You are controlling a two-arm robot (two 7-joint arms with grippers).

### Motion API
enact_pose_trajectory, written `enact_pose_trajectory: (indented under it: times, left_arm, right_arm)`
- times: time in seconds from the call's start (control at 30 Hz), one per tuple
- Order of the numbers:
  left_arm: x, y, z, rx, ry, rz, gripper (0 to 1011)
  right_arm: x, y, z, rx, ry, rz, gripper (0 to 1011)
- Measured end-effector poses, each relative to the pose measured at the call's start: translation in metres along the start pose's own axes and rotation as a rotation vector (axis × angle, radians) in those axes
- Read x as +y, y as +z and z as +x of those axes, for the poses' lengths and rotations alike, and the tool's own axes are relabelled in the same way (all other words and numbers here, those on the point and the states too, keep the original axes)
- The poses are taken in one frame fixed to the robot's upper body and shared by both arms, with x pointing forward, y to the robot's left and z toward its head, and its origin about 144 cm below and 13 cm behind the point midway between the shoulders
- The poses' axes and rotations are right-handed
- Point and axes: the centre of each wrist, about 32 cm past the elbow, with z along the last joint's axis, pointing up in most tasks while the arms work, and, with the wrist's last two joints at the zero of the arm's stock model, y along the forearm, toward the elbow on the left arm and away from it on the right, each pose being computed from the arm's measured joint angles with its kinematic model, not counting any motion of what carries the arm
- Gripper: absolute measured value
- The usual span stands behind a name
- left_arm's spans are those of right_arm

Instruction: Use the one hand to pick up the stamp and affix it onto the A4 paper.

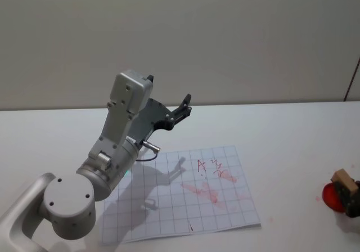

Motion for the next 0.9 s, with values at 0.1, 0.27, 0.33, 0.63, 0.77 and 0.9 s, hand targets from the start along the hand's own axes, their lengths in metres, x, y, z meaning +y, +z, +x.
enact_pose_trajectory:
  times: [0.1,0.27,0.33,0.63,0.77,0.9]
  left_arm:
    - [0.0,0.0,0.0,0.0,0.0,0.0,1001]
    - [0.0,0.0,0.0,0.0,0.0,0.0,1001]
    - [0.0,0.0,0.0,0.0,0.0,0.0,1001]
    - [0.0,0.0,0.0,0.0,0.0,0.0,1001]
    - [0.0,0.0,0.0,0.0,0.0,0.0,1001]
    - [0.0,0.0,0.0,0.0,0.0,0.0,1001]
  right_arm:
    - [0.0007,0.0002,-0.0001,-0.002,0.001,-0.005,271]
    - [0.0015,0.0002,-0.0001,-0.005,0.001,-0.012,439]
    - [0.0017,0.0003,-0.0001,-0.006,0.001,-0.013,489]
    - [0.0024,0.0005,-0.0001,-0.009,0.001,-0.02,822]
    - [0.0026,0.0005,-0.0002,-0.009,0.001,-0.021,924]
    - [0.0027,0.0004,-0.0002,-0.009,0.001,-0.022,1001]
